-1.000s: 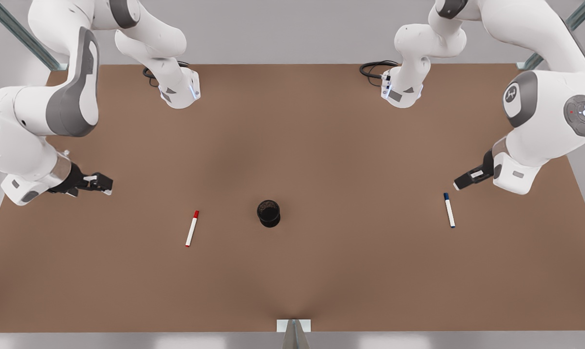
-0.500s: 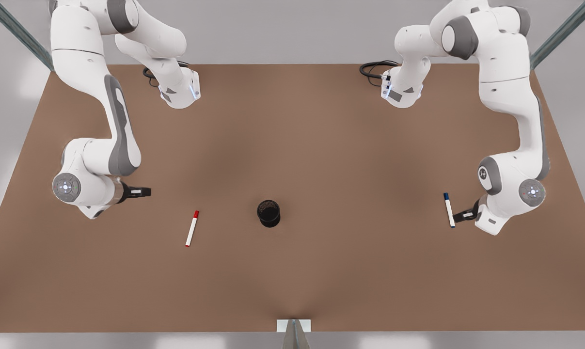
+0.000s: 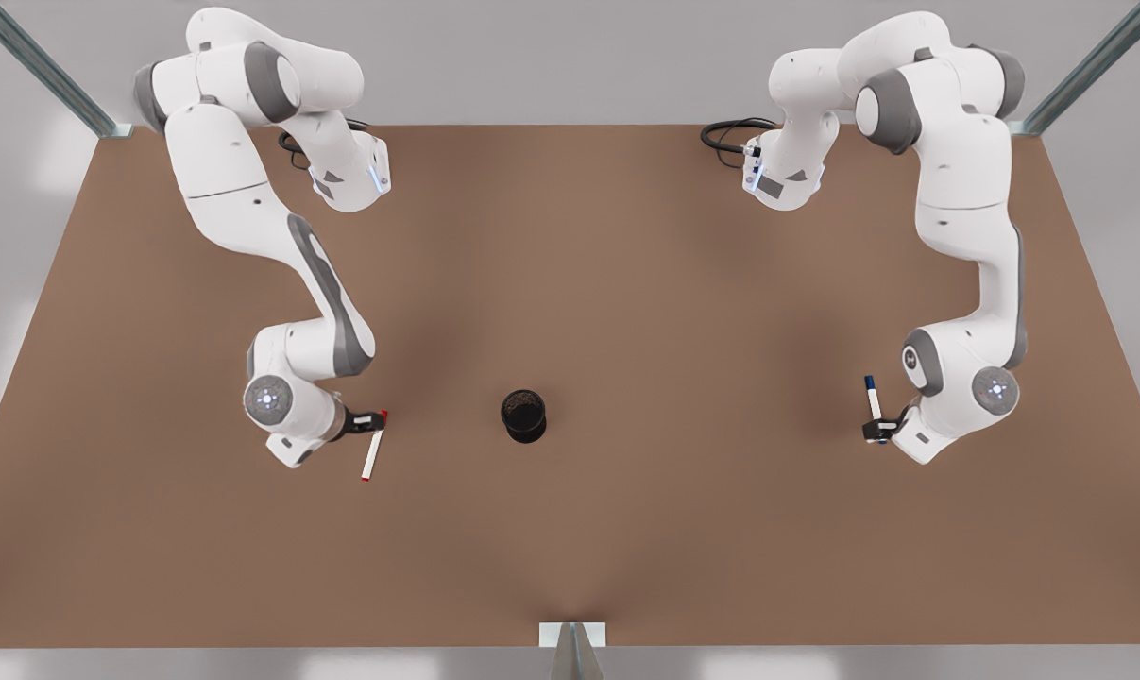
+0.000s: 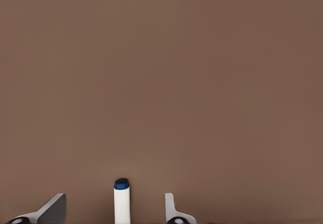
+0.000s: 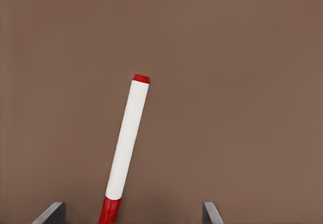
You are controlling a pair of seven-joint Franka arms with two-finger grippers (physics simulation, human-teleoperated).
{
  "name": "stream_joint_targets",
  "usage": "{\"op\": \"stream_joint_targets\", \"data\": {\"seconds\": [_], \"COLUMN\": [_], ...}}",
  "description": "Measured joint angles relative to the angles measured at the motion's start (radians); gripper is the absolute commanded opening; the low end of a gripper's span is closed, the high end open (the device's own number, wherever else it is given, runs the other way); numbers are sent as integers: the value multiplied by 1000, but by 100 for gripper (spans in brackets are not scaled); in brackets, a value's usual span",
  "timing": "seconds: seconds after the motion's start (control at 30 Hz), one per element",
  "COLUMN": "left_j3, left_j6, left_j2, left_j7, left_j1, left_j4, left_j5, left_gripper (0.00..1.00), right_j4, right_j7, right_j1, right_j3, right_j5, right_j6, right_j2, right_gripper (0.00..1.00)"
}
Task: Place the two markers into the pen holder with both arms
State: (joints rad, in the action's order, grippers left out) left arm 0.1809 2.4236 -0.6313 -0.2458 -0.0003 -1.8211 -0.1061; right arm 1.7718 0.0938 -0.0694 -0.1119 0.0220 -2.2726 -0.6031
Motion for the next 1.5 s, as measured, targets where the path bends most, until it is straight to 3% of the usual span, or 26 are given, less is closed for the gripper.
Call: {"op": "stream_joint_targets", "data": {"seconds": [0.07,0.3,0.57,0.8,0.93,1.13,1.27,1.43,1.5], "left_j3": [0,0,0,0,1,-5,-12,-20,-22], "left_j6": [7,30,46,52,38,-110,-294,-473,-515], "left_j2": [-12,-40,-51,-51,-21,34,36,55,67], "left_j7": [-21,-80,-124,-142,-140,-122,-71,39,108], "left_j1": [0,2,2,1,-6,-46,-169,-388,-495], "left_j4": [1,6,6,4,29,201,442,542,569], "left_j5": [-12,-32,-35,-44,-42,-31,11,24,6], "left_gripper": [74,63,42,22,21,21,21,21,21], "right_j4": [-4,-8,-202,-198,-197,-196,-194,-193,-193], "right_j7": [27,97,165,206,224,244,254,264,265], "right_j1": [-3,1,-34,-18,-18,-19,-20,-19,-18], "right_j3": [1,6,11,11,11,11,11,11,10], "right_j5": [0,2,24,28,28,28,28,28,25], "right_j6": [-14,-56,-57,-62,-62,-59,-58,-60,-61], "right_j2": [-8,-36,-169,-188,-188,-190,-190,-200,-200], "right_gripper": [100,100,99,67,56,50,45,42,33]}}
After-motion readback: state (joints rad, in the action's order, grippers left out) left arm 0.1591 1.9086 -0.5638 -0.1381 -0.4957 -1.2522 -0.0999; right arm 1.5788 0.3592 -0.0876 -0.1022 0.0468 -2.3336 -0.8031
